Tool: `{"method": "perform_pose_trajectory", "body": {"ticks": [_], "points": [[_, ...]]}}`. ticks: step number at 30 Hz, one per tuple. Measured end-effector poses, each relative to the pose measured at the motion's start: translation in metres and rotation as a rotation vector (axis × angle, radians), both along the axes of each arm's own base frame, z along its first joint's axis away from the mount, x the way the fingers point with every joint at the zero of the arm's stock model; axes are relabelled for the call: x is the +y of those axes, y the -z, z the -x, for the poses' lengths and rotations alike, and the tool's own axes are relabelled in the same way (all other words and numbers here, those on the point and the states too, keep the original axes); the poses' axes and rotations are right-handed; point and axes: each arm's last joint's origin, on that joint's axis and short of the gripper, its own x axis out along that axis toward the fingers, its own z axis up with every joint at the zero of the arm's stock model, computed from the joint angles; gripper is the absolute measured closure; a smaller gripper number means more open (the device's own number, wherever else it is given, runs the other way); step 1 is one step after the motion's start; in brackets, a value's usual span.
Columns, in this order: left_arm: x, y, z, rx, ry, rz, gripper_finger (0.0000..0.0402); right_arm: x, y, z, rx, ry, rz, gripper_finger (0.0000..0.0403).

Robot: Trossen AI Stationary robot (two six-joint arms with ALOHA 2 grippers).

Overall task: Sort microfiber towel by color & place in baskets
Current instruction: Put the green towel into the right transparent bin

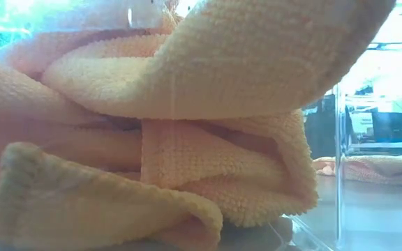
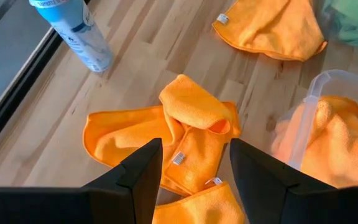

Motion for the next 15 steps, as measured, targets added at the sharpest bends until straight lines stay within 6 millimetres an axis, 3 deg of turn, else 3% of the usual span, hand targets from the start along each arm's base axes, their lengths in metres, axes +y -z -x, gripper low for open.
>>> {"method": "perform_pose_trajectory", "body": {"ticks": [7, 11, 15], "points": [[0.000, 0.000, 0.000, -0.006, -0.019, 0.014, 0.0228, 0.027, 0.032, -0.011, 0.088, -0.100, 0.083, 0.0403], [0.000, 0.000, -0.001, -0.016, -0.017, 0.020, 0.0228, 0.032, 0.042, -0.014, 0.098, -0.118, 0.101, 0.0403], [-0.001, -0.002, -0.002, -0.035, -0.012, 0.030, 0.0228, 0.033, 0.072, -0.013, 0.100, -0.145, 0.012, 0.0403]]}}
